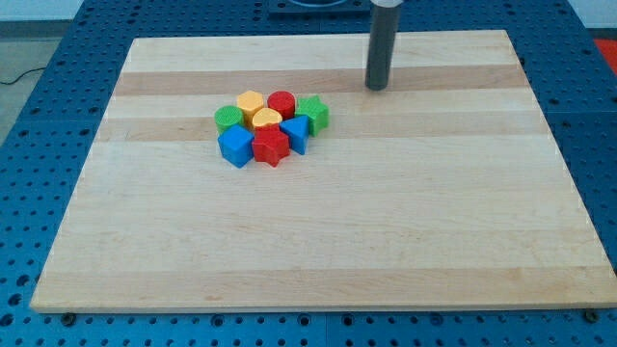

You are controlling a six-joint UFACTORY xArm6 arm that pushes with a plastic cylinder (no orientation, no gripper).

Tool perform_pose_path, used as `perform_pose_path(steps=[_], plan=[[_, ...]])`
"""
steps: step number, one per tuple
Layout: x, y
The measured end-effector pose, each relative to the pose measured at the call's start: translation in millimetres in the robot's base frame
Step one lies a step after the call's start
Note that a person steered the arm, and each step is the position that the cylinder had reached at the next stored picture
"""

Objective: Place your hand on the top side of the green star

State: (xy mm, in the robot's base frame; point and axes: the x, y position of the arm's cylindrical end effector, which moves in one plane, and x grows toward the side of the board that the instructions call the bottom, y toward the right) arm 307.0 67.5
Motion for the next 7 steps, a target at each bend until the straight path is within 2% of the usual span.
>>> perform_pose_path(steps=[2, 3, 7], plan=[[4, -48], [18, -57], [19, -77]])
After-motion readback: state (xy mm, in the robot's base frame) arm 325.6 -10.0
